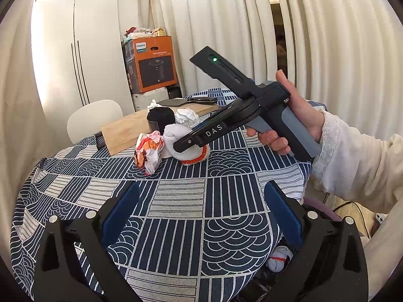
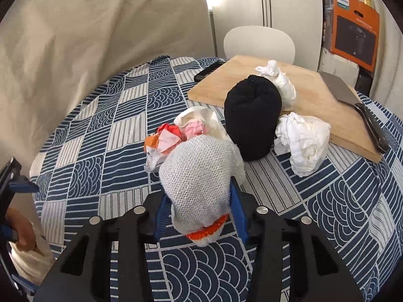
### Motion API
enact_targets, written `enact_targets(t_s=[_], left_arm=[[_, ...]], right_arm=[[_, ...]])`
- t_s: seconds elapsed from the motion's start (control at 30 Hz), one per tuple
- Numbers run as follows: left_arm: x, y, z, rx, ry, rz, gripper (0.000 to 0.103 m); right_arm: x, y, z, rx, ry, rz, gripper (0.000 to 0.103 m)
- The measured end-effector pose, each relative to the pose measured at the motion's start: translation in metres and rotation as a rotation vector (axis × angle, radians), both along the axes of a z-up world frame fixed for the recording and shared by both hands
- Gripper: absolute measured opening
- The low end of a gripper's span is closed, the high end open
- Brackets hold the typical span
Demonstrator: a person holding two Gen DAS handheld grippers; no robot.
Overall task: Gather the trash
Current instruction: 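Move the right gripper to the second white glove and grasp it, then lift the glove with the right gripper while the left gripper grasps the crumpled red-white wrapper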
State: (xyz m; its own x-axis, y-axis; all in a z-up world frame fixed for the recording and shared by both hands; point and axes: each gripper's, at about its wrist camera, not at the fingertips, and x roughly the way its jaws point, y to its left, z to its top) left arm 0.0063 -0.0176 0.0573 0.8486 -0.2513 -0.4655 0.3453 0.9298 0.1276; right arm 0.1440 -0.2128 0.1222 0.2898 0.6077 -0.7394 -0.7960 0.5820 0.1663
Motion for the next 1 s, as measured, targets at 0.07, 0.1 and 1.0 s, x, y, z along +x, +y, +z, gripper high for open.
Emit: enact_targets(t_s=[0.07,0.1,1.0], left_arm=[[0.006,0.000,-0.001,-0.004,0.012,0.014,0.097],[0.009,0.001,-0.002,-0.004,0.016,0.023,0.097],[0.131,0.011,-0.004,-0.134,0.202,0.330,0.097]], right_arm=[[-0.006,-0.007,0.003,0.021,-0.028,0.009,0.035],[-0.010,-0.012,0.007,0.037,-0.048,0.014,0.035],[-0.086,-0.120,0.056,0.419,-0.490,-0.055,0.035]])
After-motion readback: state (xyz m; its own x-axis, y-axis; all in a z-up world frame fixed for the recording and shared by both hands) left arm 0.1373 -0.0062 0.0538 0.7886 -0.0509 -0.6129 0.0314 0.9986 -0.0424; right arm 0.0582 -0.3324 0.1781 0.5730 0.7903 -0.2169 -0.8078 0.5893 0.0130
